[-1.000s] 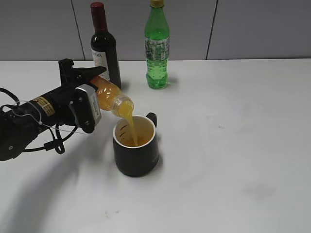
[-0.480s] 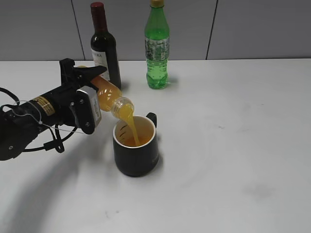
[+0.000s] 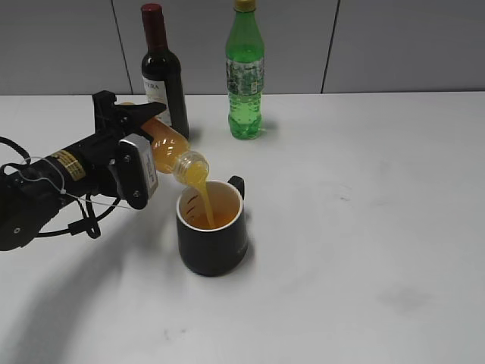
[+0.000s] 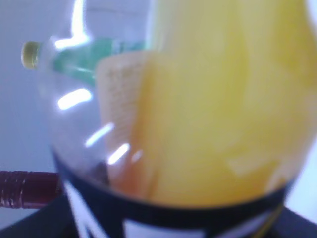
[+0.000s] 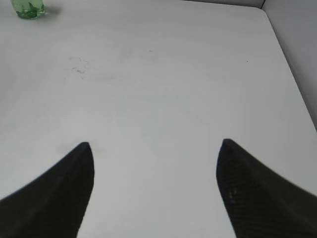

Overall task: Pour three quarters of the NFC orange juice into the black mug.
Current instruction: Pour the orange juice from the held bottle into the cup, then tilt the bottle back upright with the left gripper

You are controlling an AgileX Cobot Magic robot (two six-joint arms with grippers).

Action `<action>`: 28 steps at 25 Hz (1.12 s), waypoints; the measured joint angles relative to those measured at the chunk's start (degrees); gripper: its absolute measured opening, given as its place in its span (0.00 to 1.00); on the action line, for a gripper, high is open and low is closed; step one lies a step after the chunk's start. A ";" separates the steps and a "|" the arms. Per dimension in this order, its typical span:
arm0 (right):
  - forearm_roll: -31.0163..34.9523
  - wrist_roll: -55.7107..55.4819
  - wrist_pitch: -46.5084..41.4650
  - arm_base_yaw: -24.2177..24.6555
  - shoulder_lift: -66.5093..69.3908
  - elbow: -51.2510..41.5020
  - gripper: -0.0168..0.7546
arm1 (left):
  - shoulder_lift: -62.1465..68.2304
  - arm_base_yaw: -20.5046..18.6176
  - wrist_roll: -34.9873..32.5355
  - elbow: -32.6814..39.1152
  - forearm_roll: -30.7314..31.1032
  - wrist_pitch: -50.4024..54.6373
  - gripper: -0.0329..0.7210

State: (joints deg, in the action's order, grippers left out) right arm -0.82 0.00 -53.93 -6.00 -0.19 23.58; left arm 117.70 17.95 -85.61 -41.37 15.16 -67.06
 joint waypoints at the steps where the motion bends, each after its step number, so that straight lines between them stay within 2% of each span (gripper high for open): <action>1: 0.00 0.00 0.00 0.00 0.00 0.00 0.78 | 0.00 0.00 0.00 0.00 0.00 0.00 0.66; 28: 0.00 0.00 0.00 0.00 0.00 0.00 0.78 | -1.34 -0.41 -1.51 0.00 -0.22 -0.11 0.66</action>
State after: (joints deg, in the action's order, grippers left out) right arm -0.82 0.00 -53.93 -6.00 -0.19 23.58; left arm 116.35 17.54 -87.13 -41.37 14.94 -67.17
